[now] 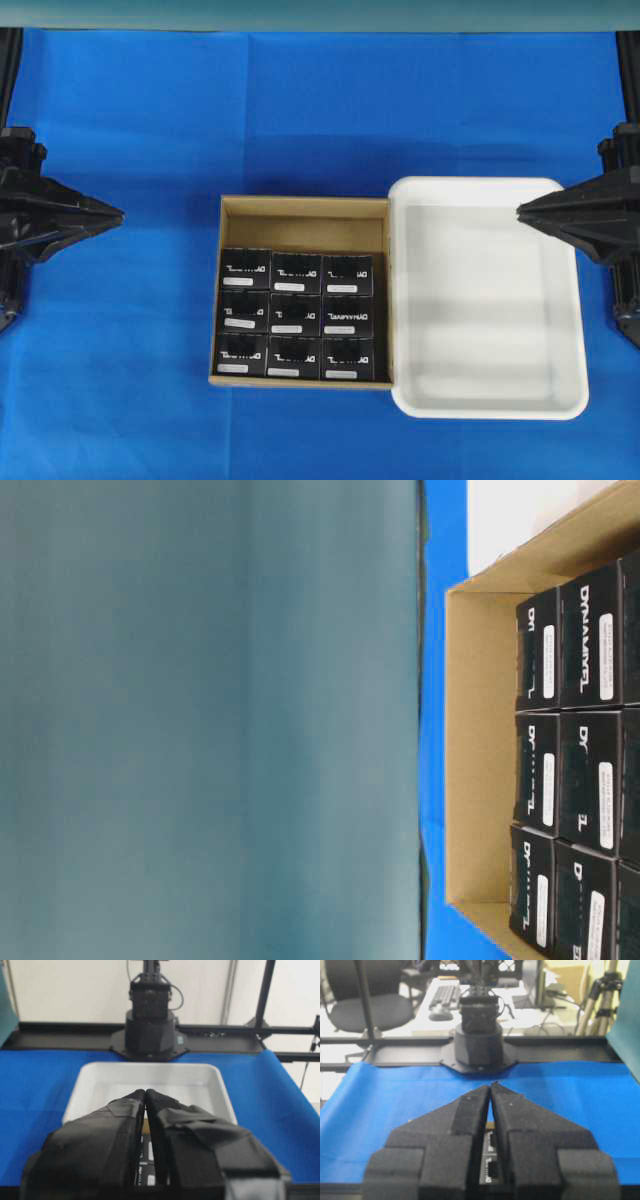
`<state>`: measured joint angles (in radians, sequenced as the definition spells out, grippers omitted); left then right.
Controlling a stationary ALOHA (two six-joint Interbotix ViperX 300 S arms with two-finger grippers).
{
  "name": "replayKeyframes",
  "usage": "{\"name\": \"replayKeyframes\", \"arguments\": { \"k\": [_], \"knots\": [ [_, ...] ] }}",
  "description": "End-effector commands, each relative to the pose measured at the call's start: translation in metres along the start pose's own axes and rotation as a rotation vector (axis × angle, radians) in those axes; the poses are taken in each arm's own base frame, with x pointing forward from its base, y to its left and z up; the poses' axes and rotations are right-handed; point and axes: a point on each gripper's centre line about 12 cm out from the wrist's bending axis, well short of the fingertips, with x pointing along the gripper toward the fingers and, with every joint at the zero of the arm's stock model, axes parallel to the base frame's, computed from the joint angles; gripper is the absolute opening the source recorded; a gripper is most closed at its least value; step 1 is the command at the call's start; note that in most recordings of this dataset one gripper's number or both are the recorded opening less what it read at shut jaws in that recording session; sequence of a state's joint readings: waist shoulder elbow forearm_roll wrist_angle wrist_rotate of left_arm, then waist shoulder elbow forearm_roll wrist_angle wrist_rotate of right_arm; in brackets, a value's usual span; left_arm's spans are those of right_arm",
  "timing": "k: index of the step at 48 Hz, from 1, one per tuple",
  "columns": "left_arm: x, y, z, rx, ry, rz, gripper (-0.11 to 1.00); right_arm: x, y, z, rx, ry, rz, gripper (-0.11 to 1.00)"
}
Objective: Pick the box from inside the cardboard box.
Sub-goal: 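Move the right gripper left over the cardboard box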
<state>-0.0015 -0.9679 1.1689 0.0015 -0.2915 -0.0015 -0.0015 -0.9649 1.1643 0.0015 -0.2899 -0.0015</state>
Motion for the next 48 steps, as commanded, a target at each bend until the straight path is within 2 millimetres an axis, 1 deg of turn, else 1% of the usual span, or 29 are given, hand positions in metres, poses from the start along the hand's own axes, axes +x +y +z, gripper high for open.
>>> {"name": "replayKeyframes", "arguments": {
  "k": [1,3,7,11,15,21,24,31,35,38,43,45,48],
  "knots": [
    [0.004,0.0,0.004,-0.003,0.02,-0.001,0.14,0.003,-0.002,-0.002,0.017,0.011,-0.013,0.14],
    [0.005,0.0,0.004,-0.006,0.037,0.0,0.13,0.006,-0.006,-0.005,0.076,0.057,-0.036,0.14],
    [0.007,0.0,0.005,-0.009,0.064,0.001,0.02,0.014,-0.009,-0.009,0.198,0.177,-0.067,0.05],
    [0.009,0.0,0.006,-0.009,0.097,0.001,-0.04,0.022,-0.012,-0.014,0.253,0.317,-0.09,0.03],
    [0.009,0.001,0.005,-0.009,0.147,0.003,-0.05,0.032,-0.013,-0.019,0.267,0.45,-0.098,0.03],
    [0.009,0.0,0.002,-0.009,0.212,0.001,-0.05,0.054,-0.011,-0.028,0.29,0.65,-0.098,0.03],
    [0.008,0.0,-0.002,-0.008,0.244,0.002,-0.05,0.067,-0.01,-0.036,0.305,0.757,-0.097,0.03],
    [0.008,0.0,-0.005,-0.009,0.265,0.002,-0.05,0.099,-0.008,-0.051,0.313,0.936,-0.091,0.03],
    [0.007,0.0,-0.006,-0.008,0.276,0.002,-0.05,0.121,-0.008,-0.056,0.312,1.019,-0.086,0.03],
    [0.007,0.0,-0.008,-0.007,0.285,0.003,-0.05,0.136,-0.007,-0.063,0.306,1.104,-0.078,0.04],
    [0.007,0.0,-0.009,-0.007,0.298,0.001,-0.05,0.154,-0.007,-0.075,0.291,1.227,-0.065,0.04],
    [0.007,0.0,-0.009,-0.007,0.298,0.001,-0.05,0.161,-0.008,-0.083,0.279,1.282,-0.054,0.05],
    [0.007,0.0,-0.009,-0.007,0.298,0.001,-0.05,0.169,-0.008,-0.09,0.255,1.329,-0.032,0.05]
  ]
}}
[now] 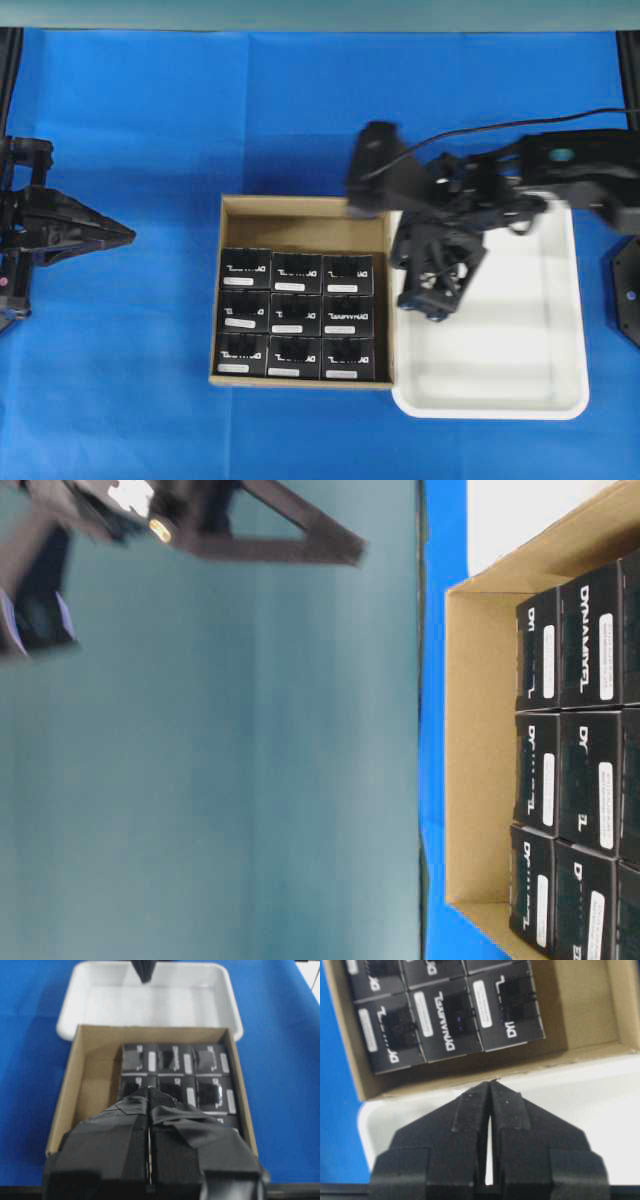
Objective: Pick the box from inside the cardboard box.
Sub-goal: 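Move the right gripper left over the cardboard box, then lower the open right gripper around the top-right black DYNAMIXEL box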
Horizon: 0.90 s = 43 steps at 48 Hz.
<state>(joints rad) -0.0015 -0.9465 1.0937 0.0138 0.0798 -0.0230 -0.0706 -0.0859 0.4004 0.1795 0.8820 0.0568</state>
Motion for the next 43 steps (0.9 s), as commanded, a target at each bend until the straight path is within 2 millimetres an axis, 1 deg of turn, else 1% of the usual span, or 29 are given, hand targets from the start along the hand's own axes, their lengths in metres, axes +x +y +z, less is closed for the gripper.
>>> {"name": "replayKeyframes", "arguments": {
  "k": [1,10,15,19,22,25,30,34,36,38,43],
  "knots": [
    [0.001,0.0,0.009,0.002,-0.02,-0.002,-0.05,0.013,0.002,0.012,-0.034,0.065,-0.002,0.06],
    [0.001,0.0,0.009,0.002,-0.02,-0.002,-0.05,0.028,0.001,0.029,-0.1,0.087,-0.003,0.08],
    [0.001,0.0,0.009,0.002,-0.021,-0.002,-0.05,0.033,-0.005,0.03,-0.096,0.109,-0.007,0.12],
    [0.0,0.0,0.009,0.002,-0.023,-0.002,-0.05,0.035,-0.009,0.031,-0.091,0.115,-0.01,0.18],
    [0.0,0.0,0.009,0.003,-0.023,-0.002,-0.05,0.036,-0.011,0.032,-0.094,0.116,-0.012,0.27],
    [0.0,0.0,0.009,0.005,-0.02,-0.001,-0.05,0.041,-0.012,0.032,-0.102,0.123,-0.012,0.41],
    [0.0,0.0,0.009,0.005,-0.02,-0.001,-0.05,0.052,-0.014,0.032,-0.106,0.144,-0.013,0.72],
    [0.0,0.0,0.009,0.005,-0.021,-0.001,-0.05,0.061,-0.016,0.032,-0.105,0.159,-0.016,0.91],
    [0.0,0.0,0.009,0.005,-0.021,-0.001,-0.05,0.066,-0.017,0.033,-0.105,0.16,-0.016,0.97],
    [0.0,0.0,0.009,0.003,-0.023,-0.002,-0.05,0.07,-0.017,0.033,-0.114,0.162,-0.016,1.0],
    [0.0,-0.001,0.009,0.002,-0.021,-0.003,-0.05,0.083,-0.017,0.031,-0.143,0.169,-0.016,0.98]
  ]
}}
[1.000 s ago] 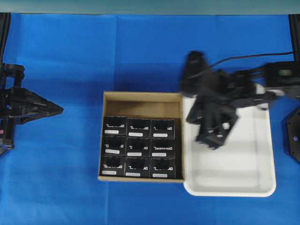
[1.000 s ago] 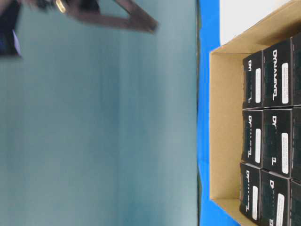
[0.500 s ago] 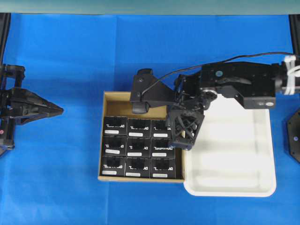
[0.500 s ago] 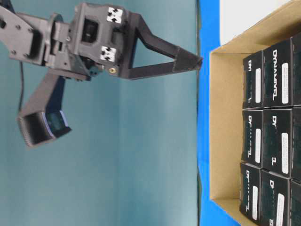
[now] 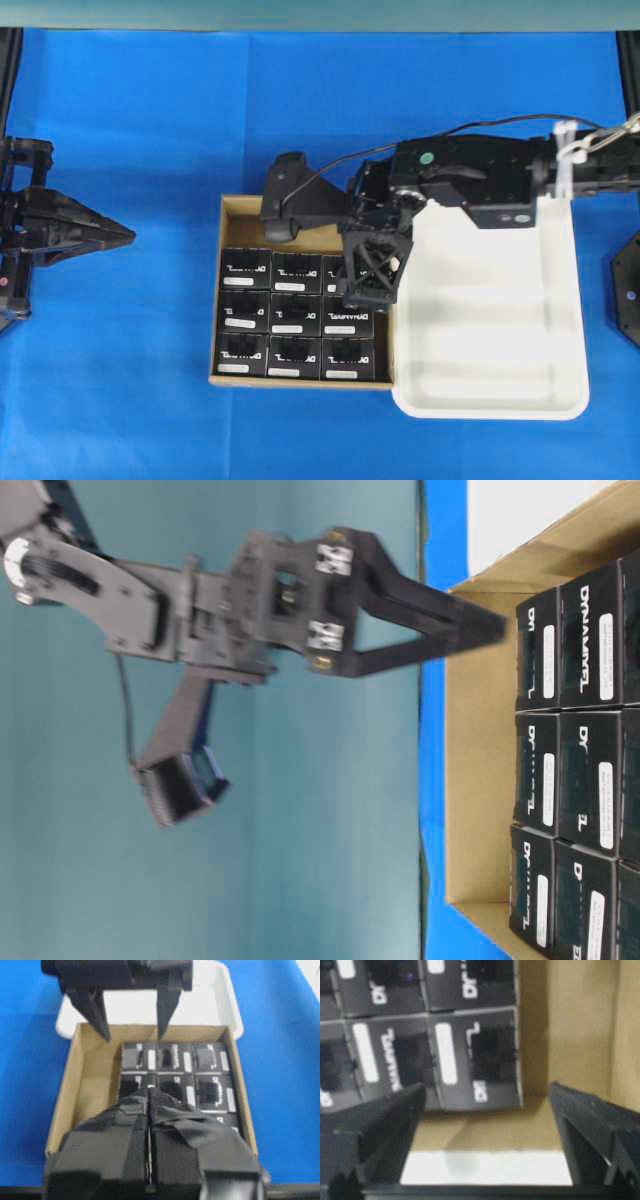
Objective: Pick the box from inside the cardboard box.
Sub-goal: 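Lower the open right gripper around the top-right black DYNAMIXEL box, then close the right gripper on the top-right black box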
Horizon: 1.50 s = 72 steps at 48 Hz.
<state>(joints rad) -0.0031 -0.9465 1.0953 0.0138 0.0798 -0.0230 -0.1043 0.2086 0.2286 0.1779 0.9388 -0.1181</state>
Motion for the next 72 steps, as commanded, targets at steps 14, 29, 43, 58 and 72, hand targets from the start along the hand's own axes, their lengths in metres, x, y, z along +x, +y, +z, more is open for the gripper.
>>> {"name": "replayKeyframes", "arguments": {
  "k": [14,29,43,58,72],
  "knots": [
    [0.0,0.0,0.011,0.002,-0.028,-0.002,-0.05,0.02,-0.001,0.006,-0.053,-0.01,-0.005,0.98],
    [0.0,0.0,0.011,0.002,-0.031,-0.002,-0.05,0.021,-0.005,0.007,-0.047,-0.014,-0.008,0.98],
    [0.0,0.0,0.012,0.0,-0.034,-0.002,-0.05,0.02,-0.013,0.007,-0.063,-0.019,-0.013,0.98],
    [0.0,0.0,0.012,0.0,-0.034,-0.002,-0.05,0.031,-0.011,0.005,-0.085,0.006,-0.009,0.98],
    [0.0,-0.001,0.012,0.0,-0.035,-0.006,-0.05,0.043,-0.013,0.007,-0.081,-0.021,-0.018,0.97]
  ]
}}
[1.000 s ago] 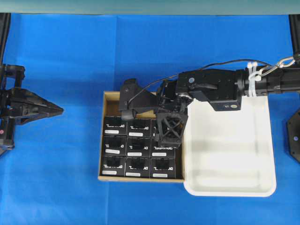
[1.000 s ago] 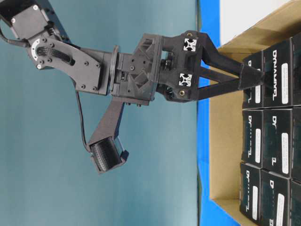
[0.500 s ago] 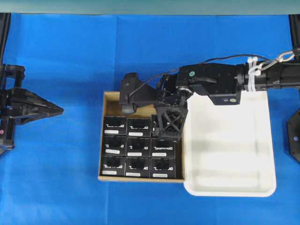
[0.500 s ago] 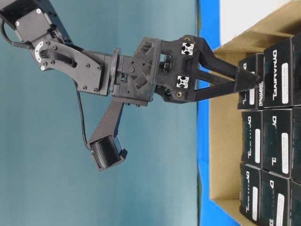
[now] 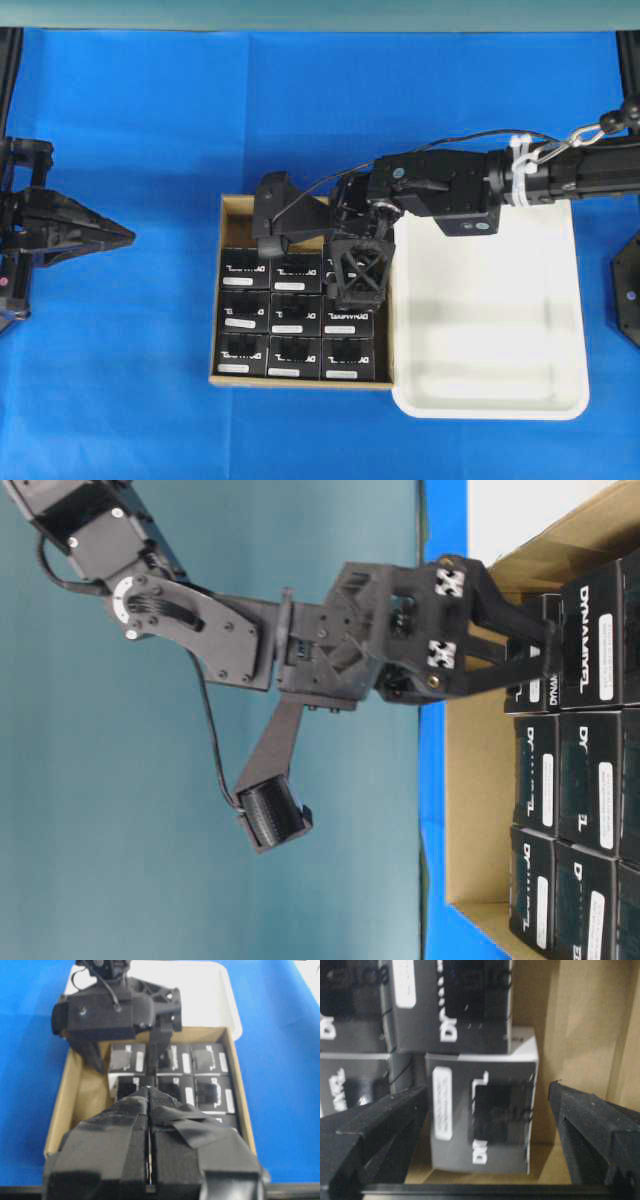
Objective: Pick the box from inside the cardboard box.
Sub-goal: 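Close the right gripper on the top-right black box, then lift the black box out and carry it right over the tray, then lower the black box into the white tray and open the right gripper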
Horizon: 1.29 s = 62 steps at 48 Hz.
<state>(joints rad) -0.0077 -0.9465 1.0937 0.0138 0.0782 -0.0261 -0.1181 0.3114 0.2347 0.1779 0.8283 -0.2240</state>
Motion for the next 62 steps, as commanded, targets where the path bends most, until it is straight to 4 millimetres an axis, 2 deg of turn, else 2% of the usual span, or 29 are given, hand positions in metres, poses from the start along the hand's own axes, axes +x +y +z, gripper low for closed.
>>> {"name": "replayKeyframes", "arguments": {
  "k": [1,5,12,21,28,36,39,45,51,62],
  "knots": [
    [0.0,-0.001,0.011,0.002,-0.032,-0.003,-0.05,0.001,0.0,0.003,-0.005,-0.02,-0.005,0.96],
    [0.0,-0.001,0.011,0.002,-0.032,-0.005,-0.05,0.0,0.0,0.004,-0.004,-0.027,-0.007,0.88],
    [0.0,-0.002,0.011,0.002,-0.031,-0.009,-0.05,-0.01,-0.001,0.005,-0.005,-0.033,-0.008,0.63],
    [0.0,-0.002,0.011,0.002,-0.032,-0.011,-0.05,-0.052,-0.002,0.011,0.004,-0.064,-0.006,0.62],
    [0.001,-0.002,0.01,0.002,-0.027,-0.011,-0.05,-0.101,-0.009,0.01,0.027,-0.102,-0.01,0.62],
    [0.001,-0.003,0.01,0.003,-0.026,-0.012,-0.05,-0.157,-0.016,-0.01,0.051,-0.126,-0.017,0.62],
    [0.001,-0.003,0.009,0.003,-0.024,-0.012,-0.05,-0.166,-0.017,-0.022,0.054,-0.104,-0.015,0.62],
    [0.001,-0.003,0.009,0.003,-0.024,-0.012,-0.05,-0.159,-0.019,-0.049,0.064,-0.032,-0.012,0.62],
    [0.001,-0.003,0.01,0.003,-0.026,-0.012,-0.05,-0.136,-0.019,-0.07,0.051,0.009,-0.02,0.62],
    [0.001,-0.003,0.01,0.003,-0.027,-0.015,-0.05,-0.095,-0.023,-0.089,0.028,-0.002,-0.037,0.62]
  ]
}}
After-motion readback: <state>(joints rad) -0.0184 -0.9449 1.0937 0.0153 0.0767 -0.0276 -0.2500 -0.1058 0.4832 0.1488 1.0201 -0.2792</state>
